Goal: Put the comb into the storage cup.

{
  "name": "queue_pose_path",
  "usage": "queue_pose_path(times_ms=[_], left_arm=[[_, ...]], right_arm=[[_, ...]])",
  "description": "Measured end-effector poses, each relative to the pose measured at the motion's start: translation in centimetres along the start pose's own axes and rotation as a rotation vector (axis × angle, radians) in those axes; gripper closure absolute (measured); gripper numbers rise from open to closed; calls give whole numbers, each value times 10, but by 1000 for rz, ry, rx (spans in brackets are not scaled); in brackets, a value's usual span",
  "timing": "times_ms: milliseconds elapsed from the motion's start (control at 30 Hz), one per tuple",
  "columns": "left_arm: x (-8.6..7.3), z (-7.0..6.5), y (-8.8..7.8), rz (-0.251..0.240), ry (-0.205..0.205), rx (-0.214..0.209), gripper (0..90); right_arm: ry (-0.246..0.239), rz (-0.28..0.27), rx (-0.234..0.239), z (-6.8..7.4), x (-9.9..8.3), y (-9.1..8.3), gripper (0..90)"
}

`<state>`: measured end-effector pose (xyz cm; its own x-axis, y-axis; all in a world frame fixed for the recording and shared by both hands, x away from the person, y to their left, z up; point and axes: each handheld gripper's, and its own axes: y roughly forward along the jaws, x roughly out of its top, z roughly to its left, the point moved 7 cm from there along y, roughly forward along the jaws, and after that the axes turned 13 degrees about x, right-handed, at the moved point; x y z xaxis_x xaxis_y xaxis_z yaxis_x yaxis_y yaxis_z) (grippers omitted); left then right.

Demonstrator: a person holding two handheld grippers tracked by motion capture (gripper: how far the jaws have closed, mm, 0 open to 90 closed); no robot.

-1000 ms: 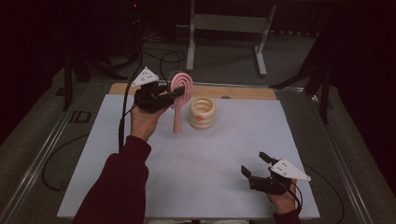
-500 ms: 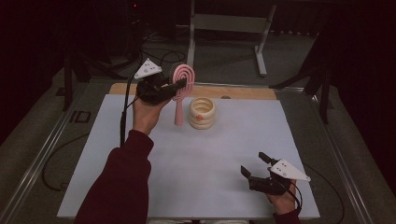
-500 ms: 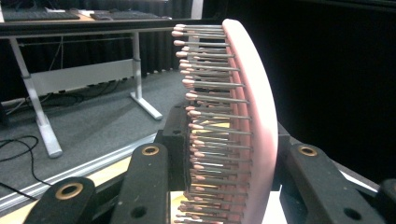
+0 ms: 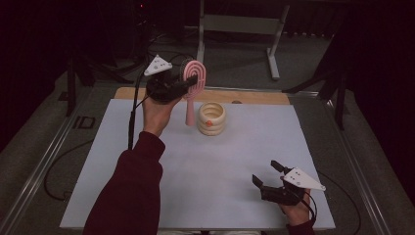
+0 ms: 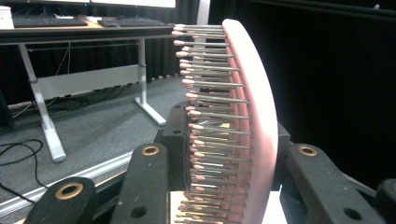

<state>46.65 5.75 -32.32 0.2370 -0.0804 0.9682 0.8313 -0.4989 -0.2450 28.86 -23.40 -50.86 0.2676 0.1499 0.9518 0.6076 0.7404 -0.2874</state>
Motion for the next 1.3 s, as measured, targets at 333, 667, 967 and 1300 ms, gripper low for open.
queue_pose_path(times_ms=[333, 667, 967, 1300], left_arm=[[8, -1, 6, -3, 15, 17, 649], [15, -7, 18, -6, 10, 17, 649], [19, -10, 25, -11, 5, 11, 649], [25, -15, 32, -27, -3, 10, 648]], right_arm=[[2, -1, 13, 2, 0, 2, 119], [4, 1, 18, 2, -1, 2, 119], [4, 1, 23, 2, -1, 3, 119], [4, -2, 25, 3, -1, 3, 119]])
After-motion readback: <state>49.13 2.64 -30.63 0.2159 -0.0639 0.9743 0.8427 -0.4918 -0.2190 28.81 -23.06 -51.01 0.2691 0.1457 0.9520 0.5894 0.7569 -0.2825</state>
